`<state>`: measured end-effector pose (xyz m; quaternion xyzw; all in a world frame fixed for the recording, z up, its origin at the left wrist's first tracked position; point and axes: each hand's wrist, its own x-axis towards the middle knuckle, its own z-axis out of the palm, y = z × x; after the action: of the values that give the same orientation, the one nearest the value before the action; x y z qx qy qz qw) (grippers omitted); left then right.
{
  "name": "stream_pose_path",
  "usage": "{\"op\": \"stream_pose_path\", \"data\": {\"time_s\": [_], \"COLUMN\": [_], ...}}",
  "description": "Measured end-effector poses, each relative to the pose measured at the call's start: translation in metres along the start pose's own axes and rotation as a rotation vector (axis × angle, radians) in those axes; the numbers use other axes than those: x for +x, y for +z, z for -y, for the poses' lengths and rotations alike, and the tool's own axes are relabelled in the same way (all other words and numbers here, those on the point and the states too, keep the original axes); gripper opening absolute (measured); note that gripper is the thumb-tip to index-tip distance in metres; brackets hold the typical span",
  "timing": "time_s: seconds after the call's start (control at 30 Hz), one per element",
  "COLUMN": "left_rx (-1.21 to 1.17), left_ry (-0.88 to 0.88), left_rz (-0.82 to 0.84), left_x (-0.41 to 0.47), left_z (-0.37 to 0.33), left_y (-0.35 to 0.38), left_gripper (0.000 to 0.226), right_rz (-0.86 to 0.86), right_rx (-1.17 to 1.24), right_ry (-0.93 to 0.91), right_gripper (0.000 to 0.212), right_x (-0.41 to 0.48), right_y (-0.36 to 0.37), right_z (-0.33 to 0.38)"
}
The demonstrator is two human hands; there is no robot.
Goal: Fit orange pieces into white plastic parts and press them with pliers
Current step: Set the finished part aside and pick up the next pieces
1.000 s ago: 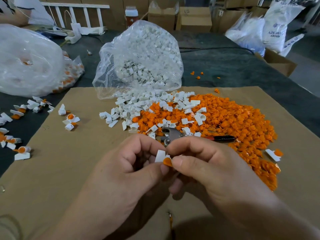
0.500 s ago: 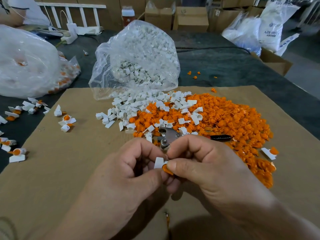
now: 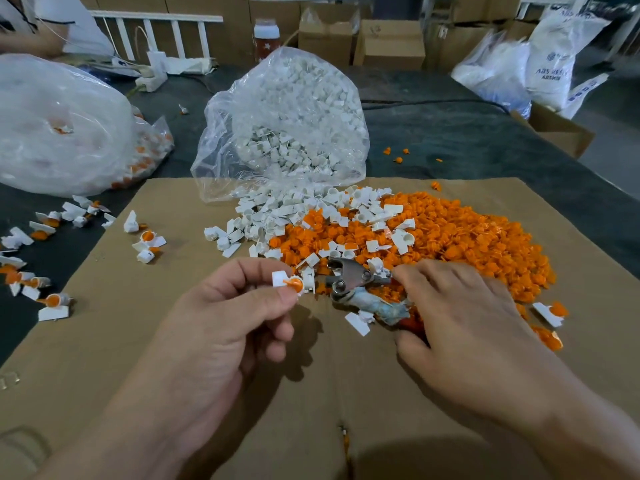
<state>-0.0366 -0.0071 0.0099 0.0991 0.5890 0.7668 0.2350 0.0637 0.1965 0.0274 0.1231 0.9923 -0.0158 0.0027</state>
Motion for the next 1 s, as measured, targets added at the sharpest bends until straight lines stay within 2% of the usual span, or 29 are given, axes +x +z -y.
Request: {"op": "stream_pose_path", "data": {"time_s": [0.17,0.33,0.5,0.63,0.83,1.0], "left_rx": [-0.03,-0.034,-0.025,-0.024,-0.022,-0.029], "left_ry": [0.005,0.005,0.005,-0.001,0.009,0.079], "left_rz": [0.029,0.029,0.019,0.01,-0.034,-0.055], "left_x": [0.003,0.006,0.006,0.005,0.0,-0.001], "left_z": [0.002,0.004,0.005,0.003,-0.003,-0.004], "left_y": [-0.006,-0.009,-0.008,-0.006,0.001,0.002], "left_gripper": [0.038,0.039,0.039,0.037,0.018,0.021], "right_rz": [0.025,0.04,-0.039,-0.098,-0.213,-0.159], "right_rx": [-0.019,-0.021,-0.061,-0.105,0.167,0.258], "right_ry": [-0.027,-0.039,-0.042,0.038,-0.015,-0.161], "right_gripper": [0.07,0.076,0.055,0.046,0.044,0.038], "right_x": [0.005,0.006,0.006,0.005,-0.001,-0.007], "right_y": [-0.003,-0.004,-0.004,-0.003,-0.015,-0.017], "right_z": [-0.01,-0.012,-0.004,0.005,0.01,0.013]}}
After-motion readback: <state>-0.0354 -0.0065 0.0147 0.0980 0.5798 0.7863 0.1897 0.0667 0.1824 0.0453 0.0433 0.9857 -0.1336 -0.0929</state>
